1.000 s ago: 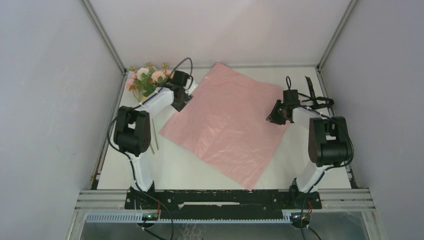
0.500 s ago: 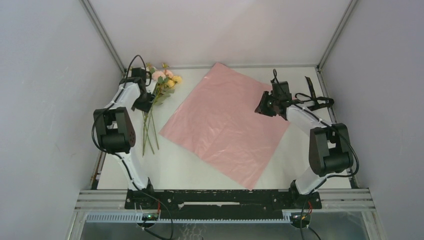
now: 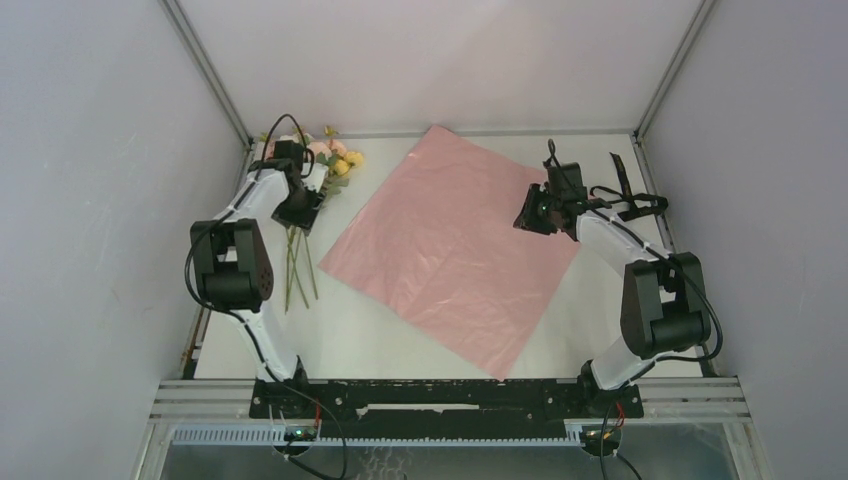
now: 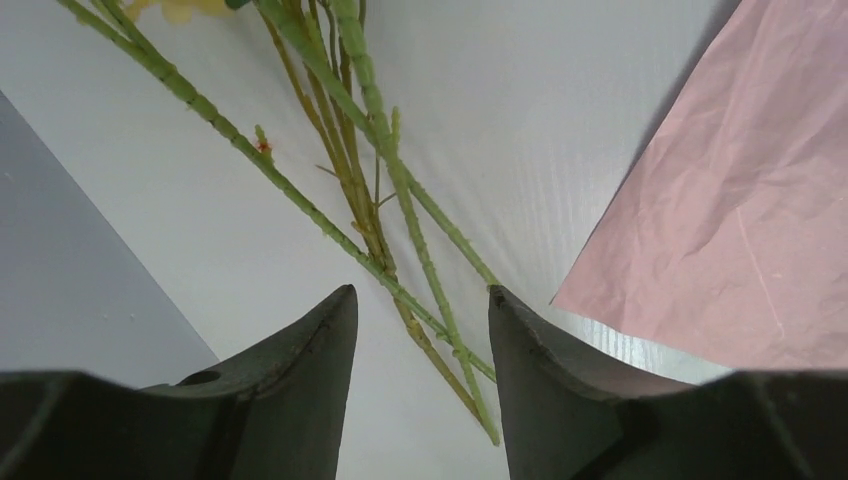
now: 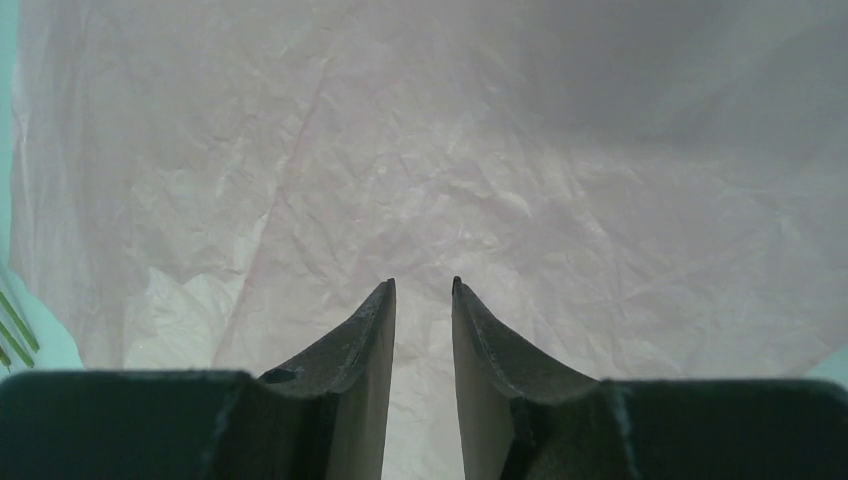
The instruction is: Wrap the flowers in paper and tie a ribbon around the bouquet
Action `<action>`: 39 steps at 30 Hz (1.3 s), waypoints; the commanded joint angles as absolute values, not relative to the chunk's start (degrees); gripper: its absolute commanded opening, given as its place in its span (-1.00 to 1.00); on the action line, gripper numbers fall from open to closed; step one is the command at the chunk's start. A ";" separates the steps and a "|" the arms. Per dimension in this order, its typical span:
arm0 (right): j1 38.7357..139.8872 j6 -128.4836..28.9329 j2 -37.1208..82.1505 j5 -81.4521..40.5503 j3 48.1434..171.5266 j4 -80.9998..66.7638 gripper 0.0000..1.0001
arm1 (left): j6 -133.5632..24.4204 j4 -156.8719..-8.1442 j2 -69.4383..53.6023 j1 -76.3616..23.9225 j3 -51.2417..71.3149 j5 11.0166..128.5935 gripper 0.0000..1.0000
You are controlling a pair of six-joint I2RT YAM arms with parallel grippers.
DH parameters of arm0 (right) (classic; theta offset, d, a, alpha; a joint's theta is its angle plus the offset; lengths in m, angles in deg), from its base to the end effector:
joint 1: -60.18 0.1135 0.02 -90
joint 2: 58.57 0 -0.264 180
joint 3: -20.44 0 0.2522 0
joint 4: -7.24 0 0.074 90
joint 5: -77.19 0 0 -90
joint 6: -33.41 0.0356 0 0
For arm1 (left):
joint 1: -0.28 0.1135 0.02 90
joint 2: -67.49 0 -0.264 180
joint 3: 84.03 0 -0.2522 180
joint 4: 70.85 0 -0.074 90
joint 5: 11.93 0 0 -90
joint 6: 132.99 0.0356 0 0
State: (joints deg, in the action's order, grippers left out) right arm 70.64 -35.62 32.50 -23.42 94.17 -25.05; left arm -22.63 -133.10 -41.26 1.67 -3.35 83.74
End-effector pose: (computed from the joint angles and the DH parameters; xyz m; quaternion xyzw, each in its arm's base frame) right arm 0.3295 0.0675 0.2192 0.0538 0.9336 0.1766 0.3072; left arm 0.3878 0.0129 0.2183 0.1547 0.9739 0.0779 0.1469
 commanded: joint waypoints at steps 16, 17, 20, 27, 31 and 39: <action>72.31 -36.66 27.28 -21.95 95.90 -25.81 -0.29 | -29.38 -132.42 -42.72 2.47 -6.15 85.85 -1.00; 72.36 -36.71 27.08 -21.88 95.94 -25.84 -0.30 | -30.45 -133.09 -41.20 3.05 -6.31 84.51 -1.00; 72.56 -36.67 26.58 -21.70 96.04 -25.89 -0.30 | -32.89 -135.79 -36.39 5.12 -7.38 77.88 -1.00; 75.21 -38.56 23.74 -25.65 95.98 -22.97 -0.29 | -35.60 -139.78 -26.33 6.11 -11.83 55.37 -1.00; 79.15 -40.07 20.66 -33.69 95.93 -17.16 -0.22 | -40.11 -137.91 -21.36 5.35 -13.66 43.12 -1.00; 89.45 -17.09 25.01 -48.17 96.02 26.30 0.43 | -40.16 -139.14 -20.04 -9.44 -12.27 36.84 -1.00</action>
